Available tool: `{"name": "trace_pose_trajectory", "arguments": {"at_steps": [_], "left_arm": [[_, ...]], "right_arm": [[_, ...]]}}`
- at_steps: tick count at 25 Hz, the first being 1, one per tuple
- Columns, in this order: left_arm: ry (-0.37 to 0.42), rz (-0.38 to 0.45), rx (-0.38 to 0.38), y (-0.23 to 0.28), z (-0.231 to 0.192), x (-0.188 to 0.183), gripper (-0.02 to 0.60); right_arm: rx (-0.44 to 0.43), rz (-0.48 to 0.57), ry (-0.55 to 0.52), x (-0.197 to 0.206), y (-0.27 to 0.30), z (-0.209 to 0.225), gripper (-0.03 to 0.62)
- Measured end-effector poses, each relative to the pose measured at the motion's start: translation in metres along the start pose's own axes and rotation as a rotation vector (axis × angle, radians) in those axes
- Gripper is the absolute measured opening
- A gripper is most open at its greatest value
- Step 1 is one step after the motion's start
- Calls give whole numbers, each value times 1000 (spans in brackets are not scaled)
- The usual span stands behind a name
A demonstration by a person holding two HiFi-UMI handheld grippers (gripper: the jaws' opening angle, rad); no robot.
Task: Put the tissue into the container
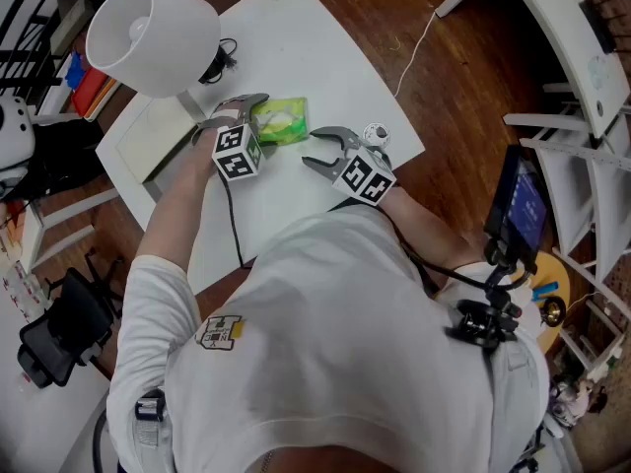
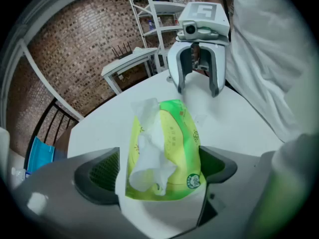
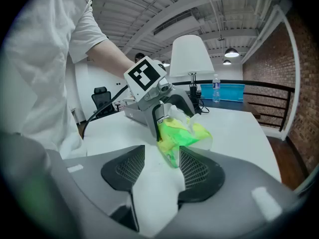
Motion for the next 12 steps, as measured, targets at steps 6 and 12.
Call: {"name": "trace_pose_trajectory", "arguments": {"at_steps": [6, 12], "left_arm": [[-35, -32, 52, 7, 4, -5, 417], [-55, -52, 26, 2, 0, -7, 364]], "right_arm": [[5, -12, 30, 11, -3, 10, 204], [6, -25, 19, 12, 1, 12, 201]]}}
Point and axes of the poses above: the fingertips, and each gripper's own axes: y forward along the fingers, z to its right, x out of its underside, the point moved 6 cm from there along -y, backward along the fingers, and after that the axes turned 6 degrees about -y, right-handed, at the moved point
